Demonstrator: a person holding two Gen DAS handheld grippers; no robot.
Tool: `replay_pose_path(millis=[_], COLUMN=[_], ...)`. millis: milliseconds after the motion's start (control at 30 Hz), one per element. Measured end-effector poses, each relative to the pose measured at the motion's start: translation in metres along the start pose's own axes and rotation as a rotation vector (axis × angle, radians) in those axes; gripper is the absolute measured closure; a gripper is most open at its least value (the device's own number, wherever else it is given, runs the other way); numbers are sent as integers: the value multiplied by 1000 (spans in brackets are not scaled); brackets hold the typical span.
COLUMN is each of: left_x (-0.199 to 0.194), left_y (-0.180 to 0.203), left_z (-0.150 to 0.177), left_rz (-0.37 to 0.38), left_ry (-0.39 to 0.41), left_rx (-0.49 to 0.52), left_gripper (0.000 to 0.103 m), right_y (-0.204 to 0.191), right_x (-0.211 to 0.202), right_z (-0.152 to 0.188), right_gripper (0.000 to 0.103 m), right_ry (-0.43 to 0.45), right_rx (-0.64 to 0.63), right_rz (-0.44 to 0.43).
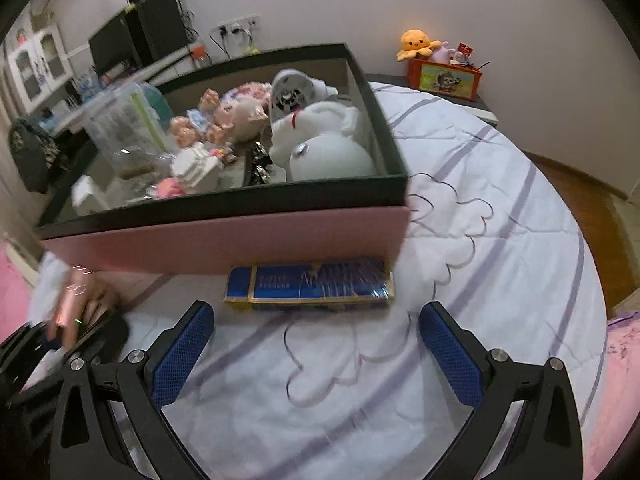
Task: Organize rigid objects
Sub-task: 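Grasp the rose-gold cup with the left tool while the right tool grasps the blue rectangular box, then carry the cup and blue box into the tray box and open both tools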
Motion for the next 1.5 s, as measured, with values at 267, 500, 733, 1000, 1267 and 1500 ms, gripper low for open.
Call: replay_pose_path(millis=[267, 500, 733, 1000, 1267, 1500], left_x=[0, -2, -11, -34, -78, -80], left_y=[0, -3, -4, -13, -27, -31], left_z=[0, 0, 7, 6, -61, -145], left_rz=[21, 46, 61, 87, 94, 98], left_ry=[11, 16, 10, 21, 156, 228], left_rx=[-6, -17, -12, -21, -18, -11], left_gripper=[55, 56, 56, 56, 56, 56], right_y=[-2, -1, -2, -15, -31, -39], right_x=[4, -10, -31, -64, -102, -110], right_z=[-6, 2, 27, 18, -42, -116], right_gripper=[14, 20, 20, 20, 20, 20], right_ry=[20, 32, 24, 74, 191, 261], right_rx=[-11, -25, -32, -53, -102, -122], right_rz=[64, -4, -67, -136, -189, -202])
Point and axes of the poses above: each gripper's, at about its wrist camera, not at the fingertips, and x roughly the way its jaws point, y to its right, z to its underside, the point moved 8 cm from there along x, roughly the way its jaws point, and after that the axes turned 7 degrees about -y, right-handed, at the moved point
